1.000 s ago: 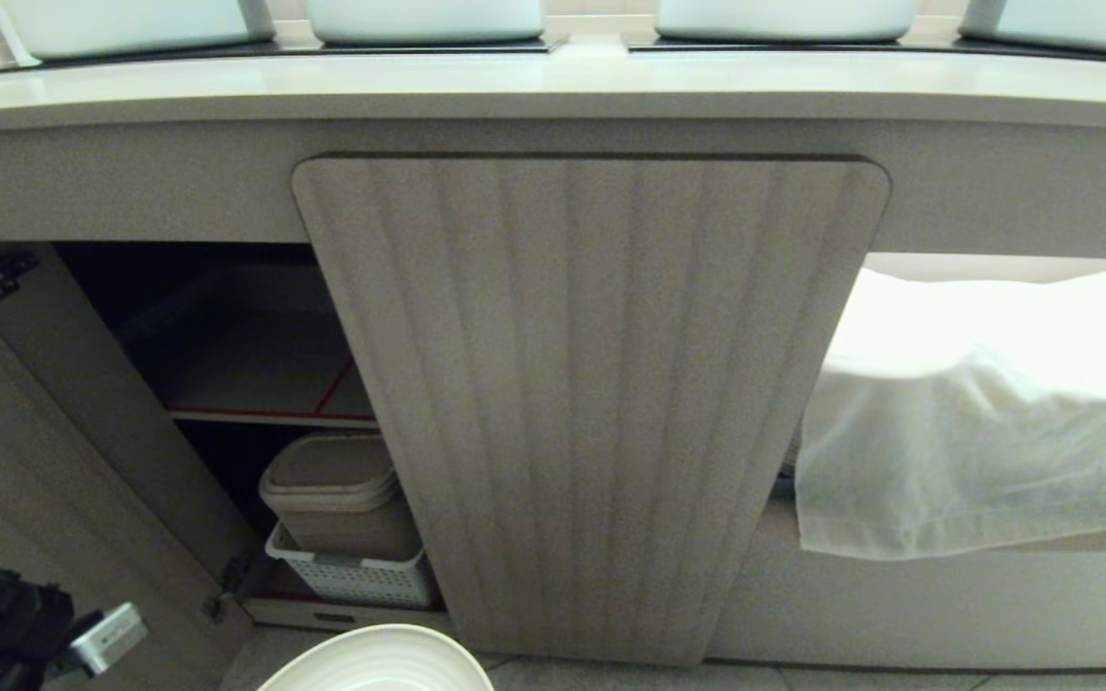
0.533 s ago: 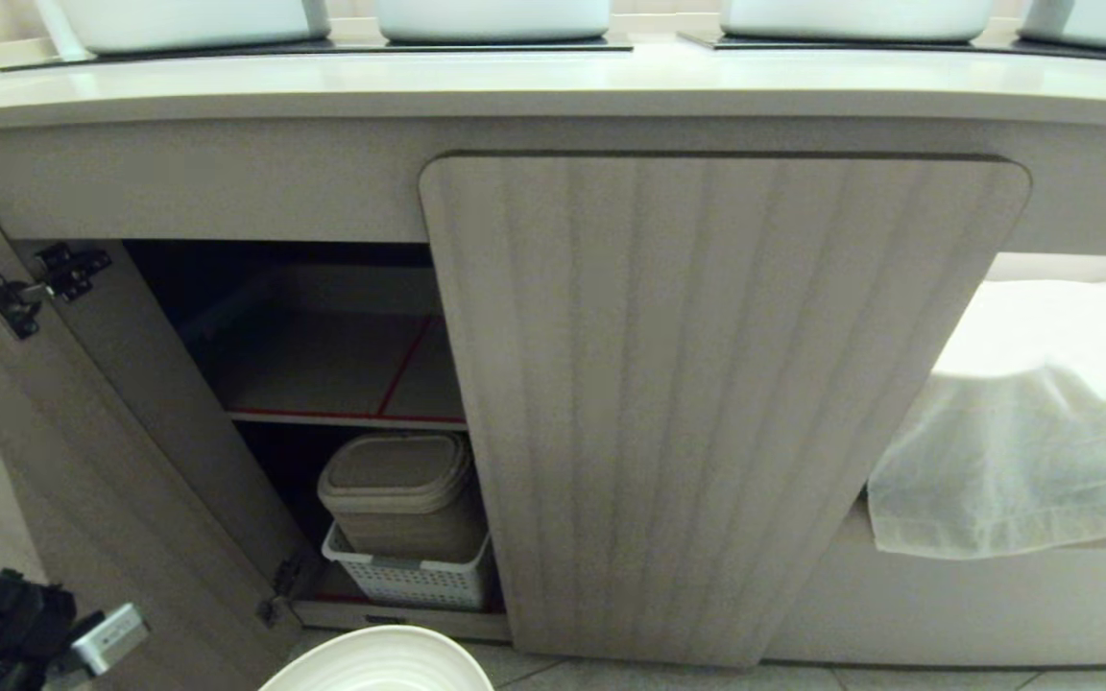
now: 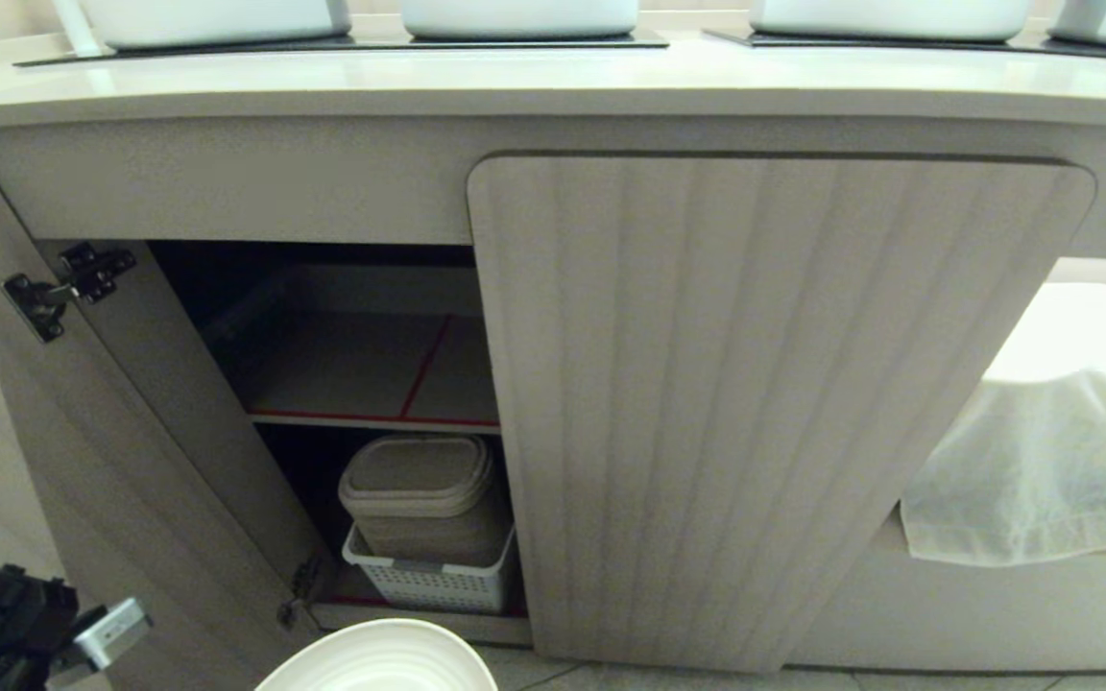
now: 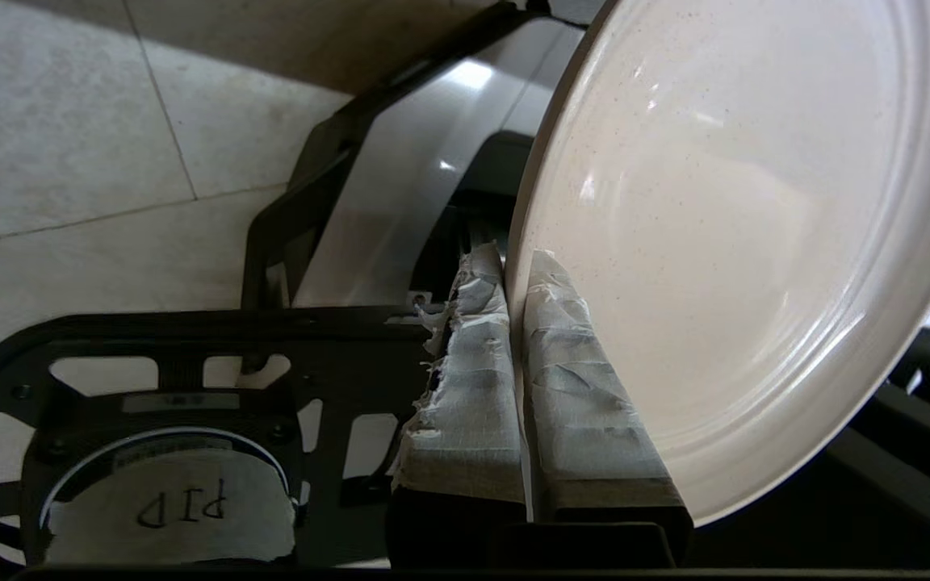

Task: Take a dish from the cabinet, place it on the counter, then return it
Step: Put it back into the cabinet

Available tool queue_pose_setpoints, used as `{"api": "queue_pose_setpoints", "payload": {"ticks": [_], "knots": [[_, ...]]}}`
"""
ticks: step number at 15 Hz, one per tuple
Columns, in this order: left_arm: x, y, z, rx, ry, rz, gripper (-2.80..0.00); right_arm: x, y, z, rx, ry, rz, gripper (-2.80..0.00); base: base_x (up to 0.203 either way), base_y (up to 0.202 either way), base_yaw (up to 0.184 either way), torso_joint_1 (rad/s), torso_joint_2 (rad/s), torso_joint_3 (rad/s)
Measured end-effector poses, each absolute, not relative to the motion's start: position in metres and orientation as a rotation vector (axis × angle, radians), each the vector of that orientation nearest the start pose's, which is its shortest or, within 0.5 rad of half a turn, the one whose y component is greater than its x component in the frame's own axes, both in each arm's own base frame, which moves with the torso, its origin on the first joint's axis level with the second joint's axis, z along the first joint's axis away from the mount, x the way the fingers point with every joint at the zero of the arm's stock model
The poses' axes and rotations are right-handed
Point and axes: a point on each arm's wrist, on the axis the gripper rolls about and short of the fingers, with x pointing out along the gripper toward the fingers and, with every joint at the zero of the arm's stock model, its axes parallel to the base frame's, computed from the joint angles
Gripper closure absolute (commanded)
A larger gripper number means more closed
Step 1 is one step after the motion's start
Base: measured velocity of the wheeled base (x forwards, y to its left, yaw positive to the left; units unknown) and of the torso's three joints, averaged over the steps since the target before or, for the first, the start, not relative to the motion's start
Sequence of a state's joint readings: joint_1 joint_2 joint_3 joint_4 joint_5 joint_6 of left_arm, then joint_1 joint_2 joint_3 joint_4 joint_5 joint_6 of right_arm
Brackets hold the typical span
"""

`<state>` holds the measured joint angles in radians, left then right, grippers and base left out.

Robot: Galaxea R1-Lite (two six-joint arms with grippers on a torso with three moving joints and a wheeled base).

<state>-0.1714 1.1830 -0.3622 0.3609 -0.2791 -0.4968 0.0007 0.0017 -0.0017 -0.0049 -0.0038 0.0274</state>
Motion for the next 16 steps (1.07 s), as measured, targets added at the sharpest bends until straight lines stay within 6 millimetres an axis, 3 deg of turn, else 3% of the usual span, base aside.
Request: {"api": "queue_pose_setpoints", "payload": {"ticks": [7, 16], "knots": [[0.096, -0.023, 0.108, -0.513, 1.264, -0.097, 0.00, -0.023, 0.000, 0.076, 0.027, -0.004, -0.003, 0.00, 0.000, 0.000, 0.000, 0.000, 0.00, 0.000], [0.102, -0.005, 0.111, -0.642, 1.175, 0.050, 0.00, -0.023, 0.000, 0.076, 0.027, -0.004, -0.003, 0.00, 0.000, 0.000, 0.000, 0.000, 0.00, 0.000]]}}
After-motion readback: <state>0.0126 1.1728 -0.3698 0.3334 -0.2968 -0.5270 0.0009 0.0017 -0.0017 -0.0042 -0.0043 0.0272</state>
